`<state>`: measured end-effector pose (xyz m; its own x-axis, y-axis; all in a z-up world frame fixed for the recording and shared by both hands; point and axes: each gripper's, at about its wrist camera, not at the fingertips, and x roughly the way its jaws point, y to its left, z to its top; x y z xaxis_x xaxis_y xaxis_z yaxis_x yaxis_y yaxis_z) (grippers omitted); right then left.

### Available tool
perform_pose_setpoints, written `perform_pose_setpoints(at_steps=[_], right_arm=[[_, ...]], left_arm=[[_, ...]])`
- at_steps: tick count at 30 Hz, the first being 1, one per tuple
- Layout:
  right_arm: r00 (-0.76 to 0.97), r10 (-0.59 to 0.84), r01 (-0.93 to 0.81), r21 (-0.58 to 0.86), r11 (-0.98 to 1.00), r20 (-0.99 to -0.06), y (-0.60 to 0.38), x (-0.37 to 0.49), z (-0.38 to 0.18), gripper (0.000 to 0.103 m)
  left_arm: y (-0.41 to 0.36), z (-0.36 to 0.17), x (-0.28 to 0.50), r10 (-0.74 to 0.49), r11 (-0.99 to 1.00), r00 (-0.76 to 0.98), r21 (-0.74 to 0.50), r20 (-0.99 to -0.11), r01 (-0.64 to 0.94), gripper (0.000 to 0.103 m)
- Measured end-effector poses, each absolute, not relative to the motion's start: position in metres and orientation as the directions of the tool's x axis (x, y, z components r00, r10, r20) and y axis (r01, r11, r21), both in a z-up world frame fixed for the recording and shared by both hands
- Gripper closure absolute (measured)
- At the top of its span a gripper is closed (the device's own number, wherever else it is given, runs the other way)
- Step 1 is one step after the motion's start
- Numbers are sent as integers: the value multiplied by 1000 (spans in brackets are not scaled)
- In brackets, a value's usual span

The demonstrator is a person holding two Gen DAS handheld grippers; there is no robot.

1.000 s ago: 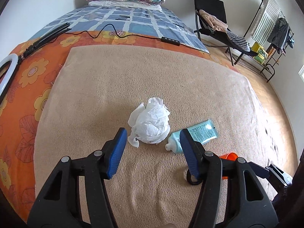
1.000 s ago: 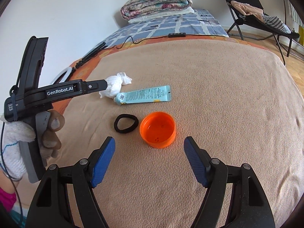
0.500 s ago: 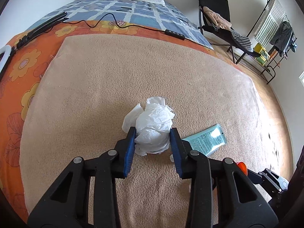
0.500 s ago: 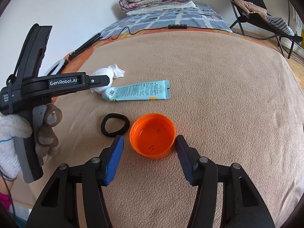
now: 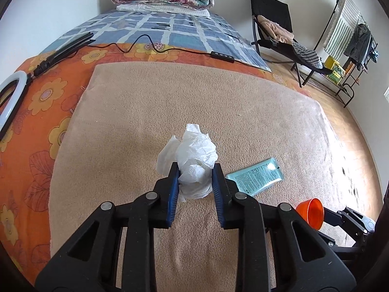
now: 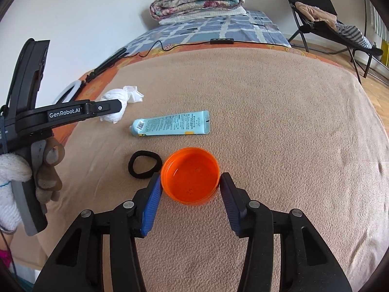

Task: Collect trash
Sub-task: 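Carry the tissue and orange cap over the blue basket with both tools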

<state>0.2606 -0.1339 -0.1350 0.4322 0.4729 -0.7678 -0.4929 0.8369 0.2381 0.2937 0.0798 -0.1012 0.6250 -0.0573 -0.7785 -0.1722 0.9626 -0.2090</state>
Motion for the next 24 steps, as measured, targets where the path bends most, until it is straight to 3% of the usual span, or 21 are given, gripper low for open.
perform_pose_setpoints(at_steps=[24], right_arm=[[507, 539, -584, 193, 789, -672, -160, 161, -35, 56]], left_arm=[[37, 2, 139, -58, 986, 710, -151, -702, -68, 78]])
